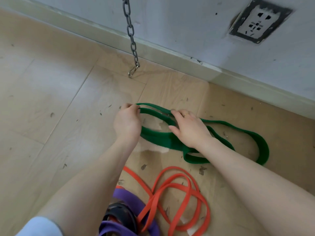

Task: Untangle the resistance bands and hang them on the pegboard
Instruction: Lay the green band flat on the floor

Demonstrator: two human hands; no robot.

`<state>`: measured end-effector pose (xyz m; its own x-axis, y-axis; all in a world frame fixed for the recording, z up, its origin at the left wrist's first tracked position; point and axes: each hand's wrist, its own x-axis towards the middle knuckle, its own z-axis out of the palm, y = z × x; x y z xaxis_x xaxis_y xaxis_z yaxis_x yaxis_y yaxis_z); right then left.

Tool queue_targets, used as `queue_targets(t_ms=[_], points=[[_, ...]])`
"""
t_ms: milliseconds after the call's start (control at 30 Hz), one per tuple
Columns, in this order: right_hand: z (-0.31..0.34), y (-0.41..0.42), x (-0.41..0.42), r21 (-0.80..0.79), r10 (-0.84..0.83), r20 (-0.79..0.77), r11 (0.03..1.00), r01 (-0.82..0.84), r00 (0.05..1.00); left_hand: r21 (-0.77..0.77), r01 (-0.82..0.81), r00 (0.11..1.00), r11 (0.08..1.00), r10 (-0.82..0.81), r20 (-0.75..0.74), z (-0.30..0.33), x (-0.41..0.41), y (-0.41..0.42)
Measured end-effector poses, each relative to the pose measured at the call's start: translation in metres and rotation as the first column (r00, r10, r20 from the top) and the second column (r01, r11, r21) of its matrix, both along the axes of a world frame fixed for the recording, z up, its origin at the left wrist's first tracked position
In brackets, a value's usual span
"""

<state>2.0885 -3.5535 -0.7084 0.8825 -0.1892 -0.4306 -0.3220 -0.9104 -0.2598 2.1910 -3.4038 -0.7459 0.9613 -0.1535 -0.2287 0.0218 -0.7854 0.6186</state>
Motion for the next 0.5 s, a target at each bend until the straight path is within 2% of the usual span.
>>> queue_targets(t_ms=[133,200,300,333,400,500], points=[[0.002,0.005,-0.009,-0.008,-0.029,0.056,1.000,0.030,0.998,0.094,0.134,0.982,0.986,-0.145,0.123,-0.001,0.002,0.039],[0.004,0.009,-0.017,-0.030,-0.083,0.105,0.996,0.086,0.991,0.096,0.085,0.990,0.992,-0.095,0.107,0.001,-0.002,0.047],[0.006,0.011,-0.043,-0.061,-0.154,0.177,0.984,0.167,0.972,-0.034,-0.165,0.983,0.986,0.161,-0.092,-0.002,0.003,0.044],[0.006,0.010,-0.055,-0.055,-0.195,0.190,0.977,0.208,0.962,-0.051,-0.207,0.963,0.977,0.194,-0.187,-0.003,0.006,0.041],[0.006,0.005,-0.079,0.029,-0.295,0.162,0.955,0.294,0.942,-0.038,-0.185,0.936,0.982,0.164,-0.312,-0.006,0.010,0.036],[0.006,0.001,-0.098,0.158,-0.310,0.029,0.940,0.302,0.950,-0.047,-0.134,0.964,0.990,0.119,-0.237,-0.003,0.012,0.038]])
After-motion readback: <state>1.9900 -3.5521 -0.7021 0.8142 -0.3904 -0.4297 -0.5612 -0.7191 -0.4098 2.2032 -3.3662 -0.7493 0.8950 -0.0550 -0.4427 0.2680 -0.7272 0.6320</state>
